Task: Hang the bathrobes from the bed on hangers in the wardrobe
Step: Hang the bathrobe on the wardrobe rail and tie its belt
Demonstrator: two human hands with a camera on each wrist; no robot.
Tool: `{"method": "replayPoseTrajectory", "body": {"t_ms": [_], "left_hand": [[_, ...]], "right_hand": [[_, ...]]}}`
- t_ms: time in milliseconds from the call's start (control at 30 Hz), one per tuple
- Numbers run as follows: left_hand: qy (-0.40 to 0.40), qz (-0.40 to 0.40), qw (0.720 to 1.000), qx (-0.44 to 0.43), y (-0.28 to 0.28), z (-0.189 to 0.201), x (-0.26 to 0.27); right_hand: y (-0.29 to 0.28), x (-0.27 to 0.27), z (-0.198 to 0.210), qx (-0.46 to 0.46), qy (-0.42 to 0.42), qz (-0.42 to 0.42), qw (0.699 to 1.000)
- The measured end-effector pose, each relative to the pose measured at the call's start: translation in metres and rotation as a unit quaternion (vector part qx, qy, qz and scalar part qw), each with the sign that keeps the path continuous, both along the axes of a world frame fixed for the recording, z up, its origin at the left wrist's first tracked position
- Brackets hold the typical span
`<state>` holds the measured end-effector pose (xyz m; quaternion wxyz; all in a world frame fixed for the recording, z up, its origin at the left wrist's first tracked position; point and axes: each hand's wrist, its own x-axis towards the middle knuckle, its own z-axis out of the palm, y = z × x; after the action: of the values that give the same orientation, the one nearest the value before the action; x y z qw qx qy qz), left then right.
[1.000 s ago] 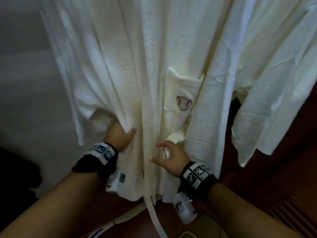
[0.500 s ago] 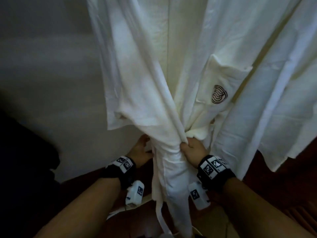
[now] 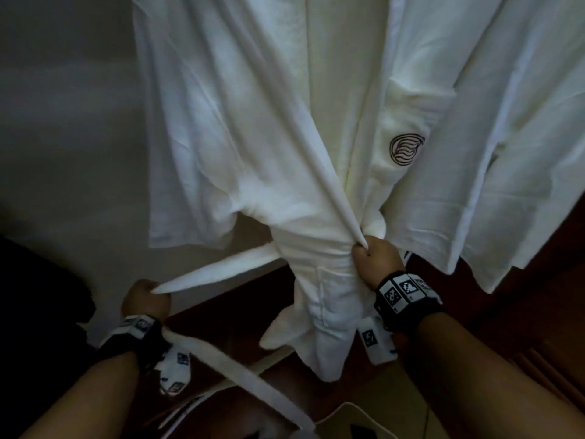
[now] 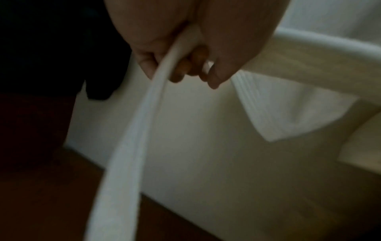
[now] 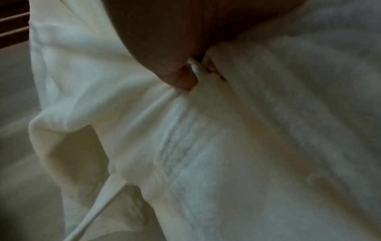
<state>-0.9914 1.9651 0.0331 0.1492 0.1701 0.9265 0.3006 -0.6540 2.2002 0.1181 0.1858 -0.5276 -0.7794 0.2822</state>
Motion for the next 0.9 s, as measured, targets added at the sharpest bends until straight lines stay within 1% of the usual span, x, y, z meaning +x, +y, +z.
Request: {"method": "replayPoseTrajectory", "body": {"t_ms": [67, 133, 200, 267, 300, 367, 400, 433, 500, 533, 600, 633, 667, 733, 767, 800, 833, 900], "left_hand": [[0.041, -0.003, 0.999, 0.005, -0.008, 0.023, -0.011], [0.067, -0.060, 0.996, -0.020, -0.006, 0.049, -0.015], [0.102, -0.124, 0.986, -0.039, -0.001, 0.072, -0.010], [0.103, -0.152, 0.983, -0.012, 0.003, 0.091, -0.002], [0.121, -0.164, 0.979, 0.006, 0.005, 0.097, 0.002], [0.218, -0.185, 0.957, 0.051, 0.004, 0.104, 0.011], [0.263, -0.182, 0.944, 0.080, 0.004, 0.108, 0.014], [0.291, -0.165, 0.937, 0.106, 0.003, 0.111, 0.015], [0.322, -0.108, 0.932, 0.130, -0.003, 0.110, 0.005], [0.325, -0.072, 0.934, 0.132, -0.007, 0.105, -0.003], [0.295, -0.007, 0.948, 0.116, -0.016, 0.094, -0.016], [0.262, 0.018, 0.961, 0.086, -0.021, 0.085, -0.021], [0.213, 0.044, 0.975, 0.049, -0.027, 0.073, -0.026], [0.073, 0.091, 0.993, -0.025, -0.044, 0.047, -0.037], [0.006, 0.102, 0.993, -0.055, -0.053, 0.037, -0.039], [-0.045, 0.106, 0.991, -0.073, -0.059, 0.031, -0.040], [-0.069, 0.109, 0.989, -0.078, -0.063, 0.027, -0.040], [-0.073, 0.102, 0.990, -0.061, -0.060, 0.031, -0.035]], "right_hand": [[0.000, -0.005, -0.002, 0.008, -0.011, 0.003, 1.000], [-0.001, -0.013, -0.004, 0.010, -0.010, -0.006, 1.000], [-0.002, -0.021, -0.004, 0.012, -0.005, -0.017, 1.000], [-0.002, -0.026, -0.004, 0.016, -0.002, -0.015, 1.000], [-0.002, -0.028, -0.004, 0.014, -0.007, -0.009, 1.000], [0.000, -0.029, -0.003, 0.014, -0.026, 0.010, 1.000], [0.002, -0.028, -0.003, 0.012, -0.028, 0.014, 0.999], [0.006, -0.026, -0.002, 0.006, -0.021, 0.008, 1.000], [0.015, -0.019, 0.001, -0.019, 0.027, -0.021, 0.999], [0.020, -0.015, 0.003, -0.031, 0.056, -0.038, 0.997], [0.031, -0.004, 0.008, -0.047, 0.088, -0.063, 0.993], [0.037, 0.002, 0.009, -0.053, 0.086, -0.069, 0.992], [0.042, 0.008, 0.011, -0.056, 0.081, -0.069, 0.993], [0.052, 0.017, 0.012, -0.069, 0.079, -0.070, 0.992], [0.056, 0.022, 0.012, -0.085, 0.083, -0.076, 0.990], [0.058, 0.027, 0.012, -0.105, 0.094, -0.085, 0.986], [0.058, 0.032, 0.014, -0.129, 0.110, -0.096, 0.981], [0.059, 0.044, 0.014, -0.155, 0.129, -0.108, 0.974]]}}
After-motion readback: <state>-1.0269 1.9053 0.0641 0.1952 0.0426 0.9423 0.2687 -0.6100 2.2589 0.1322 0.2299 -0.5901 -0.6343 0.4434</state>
